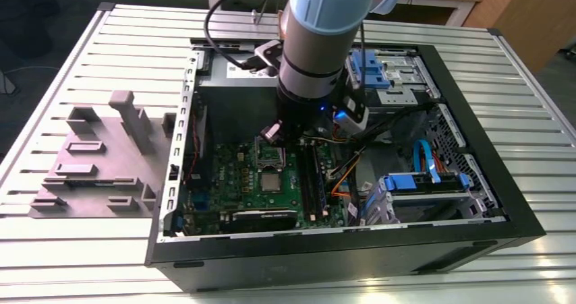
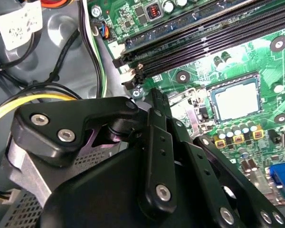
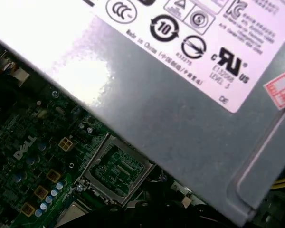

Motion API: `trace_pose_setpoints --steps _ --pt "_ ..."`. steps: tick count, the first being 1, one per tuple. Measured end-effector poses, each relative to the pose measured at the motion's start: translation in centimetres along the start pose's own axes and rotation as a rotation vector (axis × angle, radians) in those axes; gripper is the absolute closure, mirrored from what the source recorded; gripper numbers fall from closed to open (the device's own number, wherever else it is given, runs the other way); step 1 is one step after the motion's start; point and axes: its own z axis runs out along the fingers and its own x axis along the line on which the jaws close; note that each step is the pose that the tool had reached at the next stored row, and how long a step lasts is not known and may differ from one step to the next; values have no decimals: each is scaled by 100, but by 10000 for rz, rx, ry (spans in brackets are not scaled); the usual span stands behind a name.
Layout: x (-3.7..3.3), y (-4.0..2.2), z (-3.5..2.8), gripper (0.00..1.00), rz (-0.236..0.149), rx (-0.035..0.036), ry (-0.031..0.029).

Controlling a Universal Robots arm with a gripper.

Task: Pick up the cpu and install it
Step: 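Close the cpu cover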

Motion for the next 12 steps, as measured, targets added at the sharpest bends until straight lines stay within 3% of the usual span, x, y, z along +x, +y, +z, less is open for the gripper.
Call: trace_pose_setpoints --steps 3,12 --pt "12 14 17 90 186 6 -19" --pt "47 44 19 90 216 8 -24"
